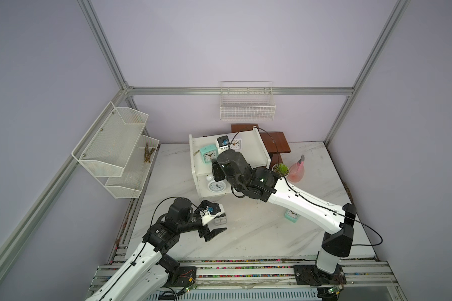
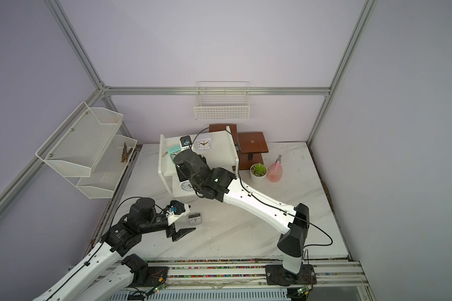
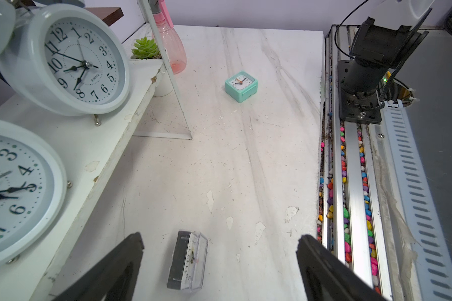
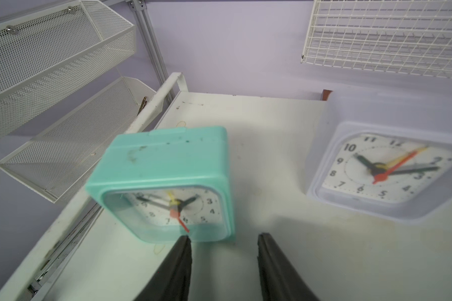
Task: Place the alarm clocks on the shelf by style
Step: Adjust the alarm on the shelf.
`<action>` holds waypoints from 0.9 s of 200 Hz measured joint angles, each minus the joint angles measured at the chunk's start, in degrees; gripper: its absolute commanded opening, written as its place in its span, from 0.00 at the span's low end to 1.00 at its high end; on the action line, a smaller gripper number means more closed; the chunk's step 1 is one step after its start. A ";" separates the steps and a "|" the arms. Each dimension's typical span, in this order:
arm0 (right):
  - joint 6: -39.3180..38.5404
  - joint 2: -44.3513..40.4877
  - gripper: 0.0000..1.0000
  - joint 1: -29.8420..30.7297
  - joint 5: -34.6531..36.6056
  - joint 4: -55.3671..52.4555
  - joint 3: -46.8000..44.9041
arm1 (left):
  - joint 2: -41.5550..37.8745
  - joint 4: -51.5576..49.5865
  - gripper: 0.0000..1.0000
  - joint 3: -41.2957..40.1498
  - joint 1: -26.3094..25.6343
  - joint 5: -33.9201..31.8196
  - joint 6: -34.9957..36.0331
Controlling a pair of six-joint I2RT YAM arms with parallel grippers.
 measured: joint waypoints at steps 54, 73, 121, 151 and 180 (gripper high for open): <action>0.02 1.97 0.46 -0.35 -1.11 0.04 3.48 | -0.09 0.00 0.95 0.00 0.00 -0.37 0.00; -0.04 2.71 0.48 -0.35 -1.62 0.04 4.52 | -0.22 0.00 0.95 0.00 0.00 -0.59 0.00; -0.17 4.55 0.52 -0.42 -2.21 0.00 5.42 | -0.70 0.00 0.95 0.00 0.00 -0.83 0.00; -0.17 5.14 0.52 -0.57 -2.12 0.02 6.25 | -0.70 0.00 0.95 0.00 0.00 -1.05 0.00; -0.17 5.20 0.47 -0.63 -1.90 -0.02 6.54 | -0.70 -0.02 0.96 0.00 0.00 -1.07 0.00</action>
